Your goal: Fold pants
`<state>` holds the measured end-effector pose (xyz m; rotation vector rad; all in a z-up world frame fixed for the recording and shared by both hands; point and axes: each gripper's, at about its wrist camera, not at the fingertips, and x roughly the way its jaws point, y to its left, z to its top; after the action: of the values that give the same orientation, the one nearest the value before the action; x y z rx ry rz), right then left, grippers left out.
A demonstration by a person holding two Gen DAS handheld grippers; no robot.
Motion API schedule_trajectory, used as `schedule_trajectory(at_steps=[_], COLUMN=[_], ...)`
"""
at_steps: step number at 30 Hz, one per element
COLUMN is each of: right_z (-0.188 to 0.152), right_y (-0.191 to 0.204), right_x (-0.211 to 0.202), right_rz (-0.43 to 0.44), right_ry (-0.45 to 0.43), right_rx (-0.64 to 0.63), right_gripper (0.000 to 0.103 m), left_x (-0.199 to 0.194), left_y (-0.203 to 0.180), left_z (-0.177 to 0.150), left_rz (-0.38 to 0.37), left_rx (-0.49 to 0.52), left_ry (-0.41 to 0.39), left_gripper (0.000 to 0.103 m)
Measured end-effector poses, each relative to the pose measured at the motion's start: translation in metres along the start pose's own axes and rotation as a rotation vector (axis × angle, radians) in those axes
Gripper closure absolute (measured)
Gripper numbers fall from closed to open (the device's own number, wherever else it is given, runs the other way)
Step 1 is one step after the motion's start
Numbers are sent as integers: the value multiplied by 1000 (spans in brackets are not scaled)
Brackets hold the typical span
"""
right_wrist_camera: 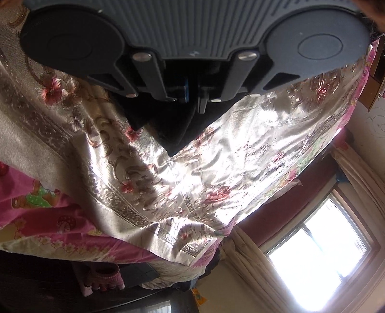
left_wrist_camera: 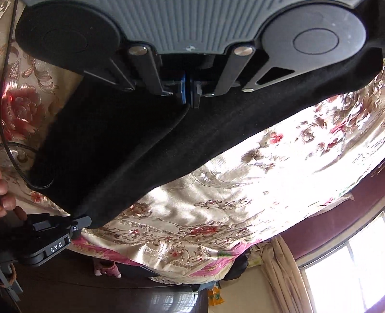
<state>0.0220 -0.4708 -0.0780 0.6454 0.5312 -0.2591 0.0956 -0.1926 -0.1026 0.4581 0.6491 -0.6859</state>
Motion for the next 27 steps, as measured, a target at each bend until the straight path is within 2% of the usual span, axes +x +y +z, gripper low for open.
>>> schedule_trajectory(at_steps=[4,6,12,17,21,25,26,27], right_z=[8,5,-25,-43,-51,-44,-43,-42], right_y=[13,12,-7,-35,-43,-46,-46,-45], right_x=[-19,-30,-49,-46,-42,-44,-44,-42], right_rz=[24,29,-15,-76,-79,-2,5,2], right_ry=[-34,-39,-2,48,75,66,63,66], right_rx=[-54,-64,-82,-30,-5,79,95,105], right_gripper=[98,98,99,100,98,83,72,65], left_x=[-28,-38,-34,-23,-16,-40,-47,-56], left_y=[3,1,-26,-35,-33,-18,-12,-1], left_z=[6,4,-23,-33,-36,-40,-44,-50], left_rz=[17,4,-26,-48,-105,-92,-72,-40], left_rx=[-16,4,105,108,98,19,-9,-50], left_ry=[-88,-95,-35,12,81,63,60,57], left_gripper=[83,83,83,84,82,66,59,55])
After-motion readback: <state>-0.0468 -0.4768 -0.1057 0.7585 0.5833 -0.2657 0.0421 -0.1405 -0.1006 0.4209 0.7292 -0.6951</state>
